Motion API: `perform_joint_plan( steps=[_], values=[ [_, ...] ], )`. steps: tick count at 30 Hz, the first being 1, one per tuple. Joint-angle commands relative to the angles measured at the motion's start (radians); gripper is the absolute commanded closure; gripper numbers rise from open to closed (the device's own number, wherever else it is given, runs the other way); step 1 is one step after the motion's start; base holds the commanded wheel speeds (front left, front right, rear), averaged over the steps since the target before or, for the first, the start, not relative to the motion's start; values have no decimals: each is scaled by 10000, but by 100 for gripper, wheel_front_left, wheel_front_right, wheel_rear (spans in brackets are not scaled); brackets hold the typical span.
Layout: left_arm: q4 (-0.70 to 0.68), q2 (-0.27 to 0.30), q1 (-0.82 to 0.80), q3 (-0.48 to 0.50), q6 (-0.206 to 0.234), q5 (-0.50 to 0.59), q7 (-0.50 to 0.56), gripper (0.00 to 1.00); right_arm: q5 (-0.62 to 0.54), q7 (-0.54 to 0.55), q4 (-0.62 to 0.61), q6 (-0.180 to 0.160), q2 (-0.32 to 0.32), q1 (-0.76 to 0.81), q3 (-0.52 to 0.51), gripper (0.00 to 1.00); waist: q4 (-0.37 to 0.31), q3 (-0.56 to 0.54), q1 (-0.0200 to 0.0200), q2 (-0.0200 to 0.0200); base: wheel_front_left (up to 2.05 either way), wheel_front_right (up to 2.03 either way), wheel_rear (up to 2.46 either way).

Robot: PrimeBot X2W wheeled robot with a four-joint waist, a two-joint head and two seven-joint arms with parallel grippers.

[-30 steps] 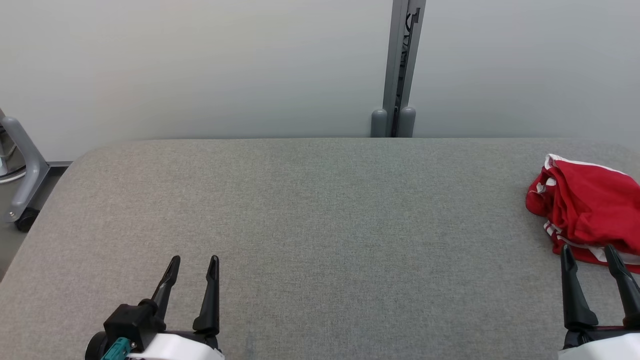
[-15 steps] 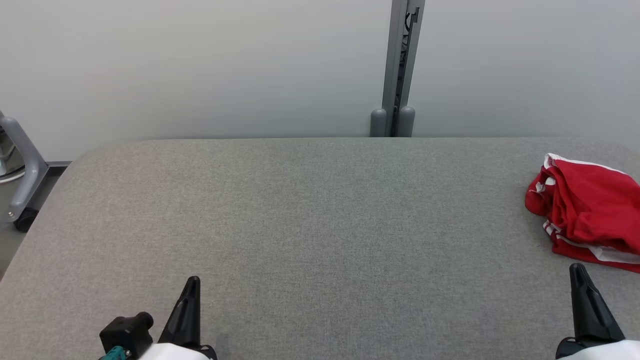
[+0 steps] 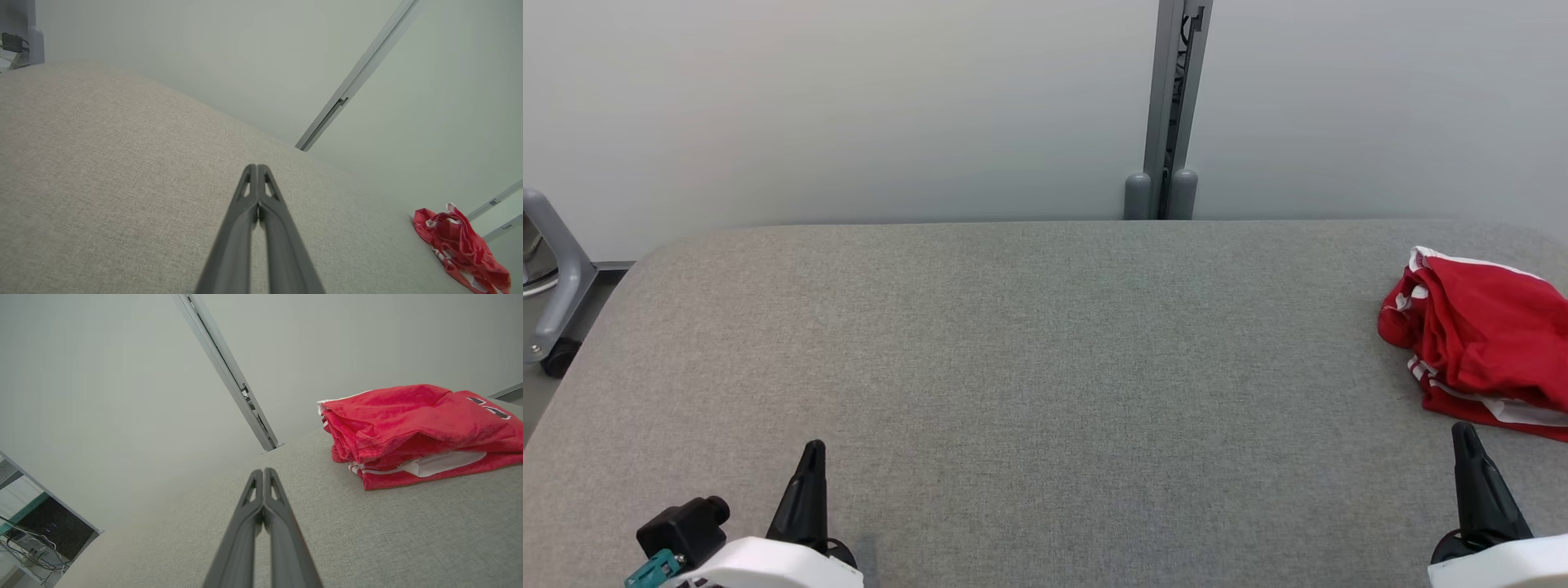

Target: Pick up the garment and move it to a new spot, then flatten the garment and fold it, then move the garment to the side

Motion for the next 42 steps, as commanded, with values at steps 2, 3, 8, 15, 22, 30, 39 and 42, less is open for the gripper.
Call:
perform_joint_plan(
  steps=[2,3,8,15,22,30,39,42],
  values=[
    [-110,-1,-383,211,-109,-420,101,100,497,90,-1,0,-37,-323,-52,100,-9,10,0,-1,0,0,0],
    [-105,-14,-398,254,-134,-551,141,100,642,112,30,0,-31,-353,-57,100,-13,15,0,-1,0,0,0],
    [-80,-69,-484,459,-240,-1178,334,100,1349,238,196,0,-2,-498,-78,100,-34,39,0,-1,0,0,0],
    [-46,-149,-575,729,-383,-1994,580,100,2274,403,407,1,35,-688,-105,100,-64,73,0,-1,0,0,0],
    [-18,-217,-666,946,-502,-2646,784,100,3013,533,588,1,68,-833,-129,100,-89,102,0,-1,0,0,0],
    [20,-301,-750,1215,-640,-3465,1033,100,3931,707,798,1,109,-1020,-159,100,-123,141,0,-1,0,0,0],
    [60,-375,-870,1495,-786,-4315,1290,100,4888,869,1025,2,153,-1214,-188,100,-161,185,0,-1,0,0,0],
    [72,-400,-896,1584,-837,-4569,1374,100,5181,919,1090,2,166,-1283,-197,100,-173,199,0,-1,0,0,0]
  ],
)
